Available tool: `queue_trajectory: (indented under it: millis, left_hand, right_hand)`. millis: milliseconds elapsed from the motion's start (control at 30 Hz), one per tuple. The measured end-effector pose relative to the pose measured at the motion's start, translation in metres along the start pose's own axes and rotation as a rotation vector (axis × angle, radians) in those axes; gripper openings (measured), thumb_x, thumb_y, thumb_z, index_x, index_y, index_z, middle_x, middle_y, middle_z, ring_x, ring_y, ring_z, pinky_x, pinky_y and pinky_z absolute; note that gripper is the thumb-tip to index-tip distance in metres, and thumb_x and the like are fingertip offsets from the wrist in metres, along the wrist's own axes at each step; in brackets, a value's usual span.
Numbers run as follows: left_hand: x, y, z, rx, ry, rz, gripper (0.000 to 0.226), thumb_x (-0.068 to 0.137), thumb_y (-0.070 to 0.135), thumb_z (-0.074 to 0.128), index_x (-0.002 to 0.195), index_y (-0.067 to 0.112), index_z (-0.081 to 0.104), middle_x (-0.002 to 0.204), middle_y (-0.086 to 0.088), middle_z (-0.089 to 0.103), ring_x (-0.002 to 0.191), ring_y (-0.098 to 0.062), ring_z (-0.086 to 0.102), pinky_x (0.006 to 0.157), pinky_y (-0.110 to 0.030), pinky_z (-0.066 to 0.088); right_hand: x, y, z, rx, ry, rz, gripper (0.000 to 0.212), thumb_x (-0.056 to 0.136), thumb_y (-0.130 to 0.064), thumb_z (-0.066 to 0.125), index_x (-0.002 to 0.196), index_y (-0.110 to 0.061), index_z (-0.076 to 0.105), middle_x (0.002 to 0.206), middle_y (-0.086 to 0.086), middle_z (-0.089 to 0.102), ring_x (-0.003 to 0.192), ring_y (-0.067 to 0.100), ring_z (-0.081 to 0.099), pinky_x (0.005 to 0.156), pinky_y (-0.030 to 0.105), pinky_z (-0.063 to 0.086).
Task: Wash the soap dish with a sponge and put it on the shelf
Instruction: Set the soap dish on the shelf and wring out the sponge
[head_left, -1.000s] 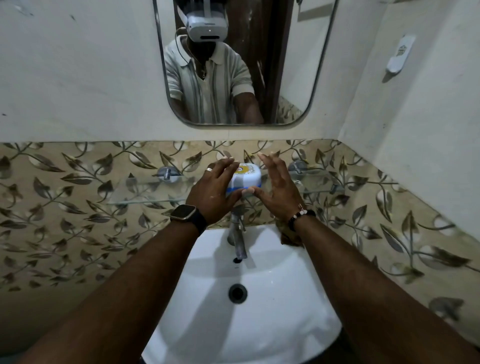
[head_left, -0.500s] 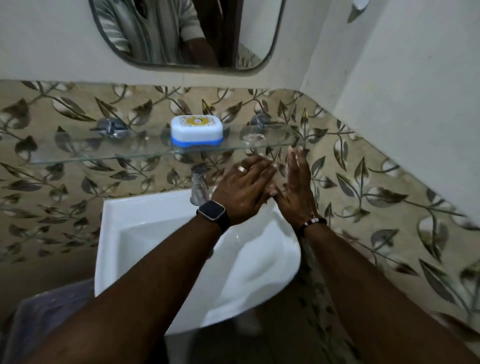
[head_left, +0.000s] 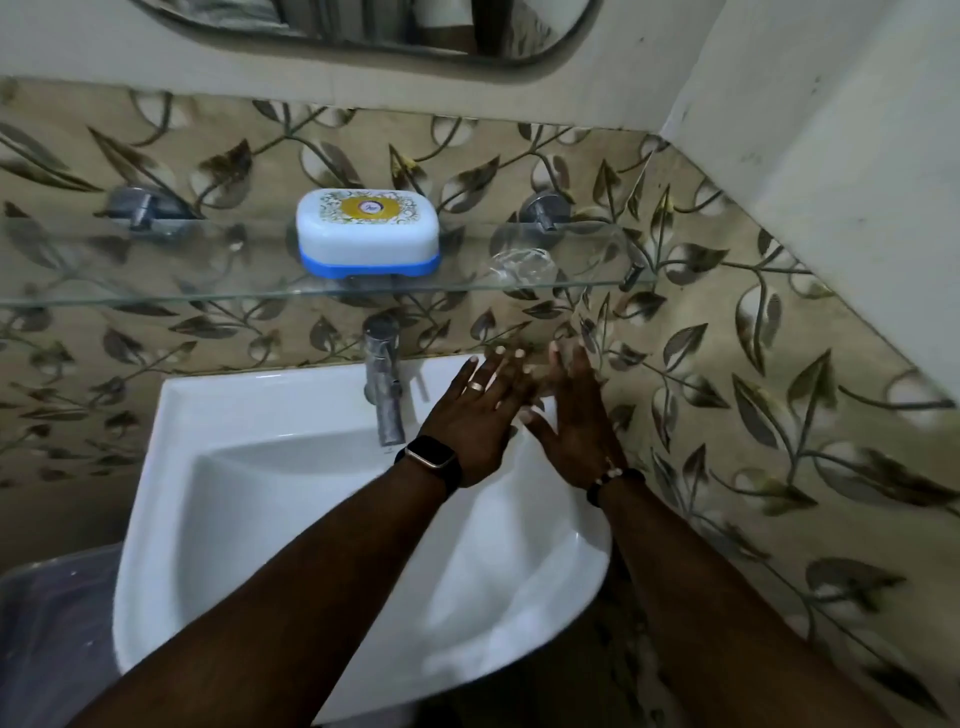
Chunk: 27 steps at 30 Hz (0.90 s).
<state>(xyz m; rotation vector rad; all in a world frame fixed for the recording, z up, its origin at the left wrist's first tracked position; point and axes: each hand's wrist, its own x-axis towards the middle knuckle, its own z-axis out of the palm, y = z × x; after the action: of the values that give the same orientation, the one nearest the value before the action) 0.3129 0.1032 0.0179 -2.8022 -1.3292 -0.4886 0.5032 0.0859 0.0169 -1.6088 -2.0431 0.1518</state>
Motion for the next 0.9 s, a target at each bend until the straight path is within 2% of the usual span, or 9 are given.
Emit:
queue_trajectory:
  millis: [67,200,300,367,500,600,733,833,900]
  left_hand:
    - [0.013,-0.006,0.013,0.019,-0.032,-0.034,0.078,0.094,0.027,0.055,0.159,0.012,0.014,0.167,-0.012,0.012,0.154,-0.032,0.004,0.125,-0.047,0.003]
    - [0.033,-0.017,0.038,0.023,-0.077,-0.104,0.074,0.097,0.025,0.047,0.159,0.012,0.009,0.168,-0.010,0.009,0.155,-0.029,0.001,0.124,-0.042,-0.002]
    - [0.044,-0.022,0.052,0.007,-0.202,-0.100,0.066,0.101,0.022,0.038,0.159,0.013,0.008,0.168,-0.010,0.007,0.155,-0.029,0.002,0.125,-0.042,0.001]
    - [0.049,-0.022,0.056,-0.021,-0.259,-0.091,0.062,0.100,0.018,0.040,0.158,0.013,0.017,0.166,-0.013,0.016,0.152,-0.033,0.015,0.124,-0.041,0.009]
    - [0.058,-0.017,0.051,-0.059,-0.167,-0.143,0.055,0.093,0.010,0.048,0.147,0.014,0.045,0.155,-0.011,0.043,0.136,-0.036,0.042,0.107,-0.039,0.036]
    - [0.067,-0.012,0.042,-0.082,-0.072,-0.127,0.042,0.088,0.007,0.055,0.129,0.011,0.062,0.137,-0.013,0.059,0.125,-0.039,0.052,0.091,-0.042,0.047]
    - [0.072,-0.008,0.036,-0.109,-0.079,-0.134,0.045,0.089,0.009,0.053,0.133,0.014,0.060,0.148,-0.007,0.053,0.138,-0.035,0.043,0.099,-0.040,0.044]
    - [0.065,-0.003,0.032,-0.130,-0.078,-0.132,0.050,0.090,0.007,0.047,0.138,0.013,0.056,0.150,-0.007,0.051,0.139,-0.034,0.042,0.105,-0.039,0.040]
    - [0.059,0.002,0.028,-0.117,-0.071,-0.145,0.050,0.091,0.007,0.046,0.139,0.013,0.055,0.145,-0.009,0.055,0.135,-0.034,0.046,0.101,-0.039,0.042]
  right_hand:
    - [0.012,0.009,0.009,-0.020,-0.037,-0.026,0.082,0.097,-0.055,0.045,0.158,-0.027,-0.004,0.167,0.008,-0.009,0.155,0.023,-0.003,0.124,0.040,0.013]
    - [0.030,0.024,0.030,-0.093,-0.159,0.017,0.085,0.098,-0.045,0.053,0.159,-0.017,0.002,0.166,0.013,-0.005,0.154,0.028,0.001,0.122,0.040,0.012]
    - [0.036,0.036,0.044,-0.240,-0.316,0.037,0.072,0.100,-0.040,0.051,0.157,-0.010,0.018,0.165,0.013,0.015,0.153,0.028,0.012,0.124,0.044,0.013]
    - [0.037,0.039,0.048,-0.268,-0.344,0.036,0.062,0.099,-0.033,0.054,0.152,-0.008,0.032,0.161,0.012,0.030,0.150,0.029,0.023,0.122,0.044,0.018]
    - [0.039,0.035,0.049,-0.279,-0.205,-0.005,0.046,0.090,-0.013,0.059,0.135,-0.003,0.057,0.137,0.015,0.056,0.133,0.036,0.047,0.109,0.049,0.039]
    - [0.041,0.032,0.047,-0.292,-0.122,-0.035,0.031,0.088,-0.008,0.053,0.116,-0.003,0.067,0.118,0.013,0.064,0.118,0.035,0.055,0.099,0.047,0.045]
    - [0.037,0.028,0.042,-0.333,-0.017,-0.031,0.013,0.082,-0.003,0.060,0.088,-0.006,0.071,0.090,0.013,0.068,0.093,0.036,0.063,0.078,0.046,0.053]
    - [0.029,0.023,0.039,-0.383,0.026,-0.033,0.013,0.081,-0.005,0.061,0.087,-0.008,0.071,0.084,0.011,0.068,0.086,0.036,0.064,0.071,0.044,0.053]
    - [0.023,0.020,0.034,-0.384,0.061,-0.024,0.015,0.082,-0.006,0.060,0.090,-0.010,0.072,0.084,0.009,0.068,0.086,0.036,0.064,0.071,0.044,0.053]
